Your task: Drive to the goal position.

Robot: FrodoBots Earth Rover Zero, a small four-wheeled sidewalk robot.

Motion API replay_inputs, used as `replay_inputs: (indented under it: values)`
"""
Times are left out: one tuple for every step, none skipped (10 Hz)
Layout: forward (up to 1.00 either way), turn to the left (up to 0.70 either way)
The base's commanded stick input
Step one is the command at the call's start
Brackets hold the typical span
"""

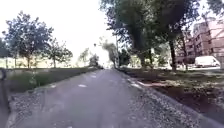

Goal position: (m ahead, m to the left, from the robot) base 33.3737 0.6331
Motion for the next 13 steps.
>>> replay_inputs:
  values:
    - [0.85, 0.0]
    - [0.85, 0.0]
    - [0.85, 0.0]
    - [0.85, 0.0]
    - [0.85, 0.0]
    - [0.85, 0.0]
    - [0.85, 0.0]
    - [0.85, 0.0]
    - [0.85, 0.0]
    - [0.85, 0.0]
    - [0.85, 0.0]
    - [0.85, 0.0]
    - [0.85, 0.0]
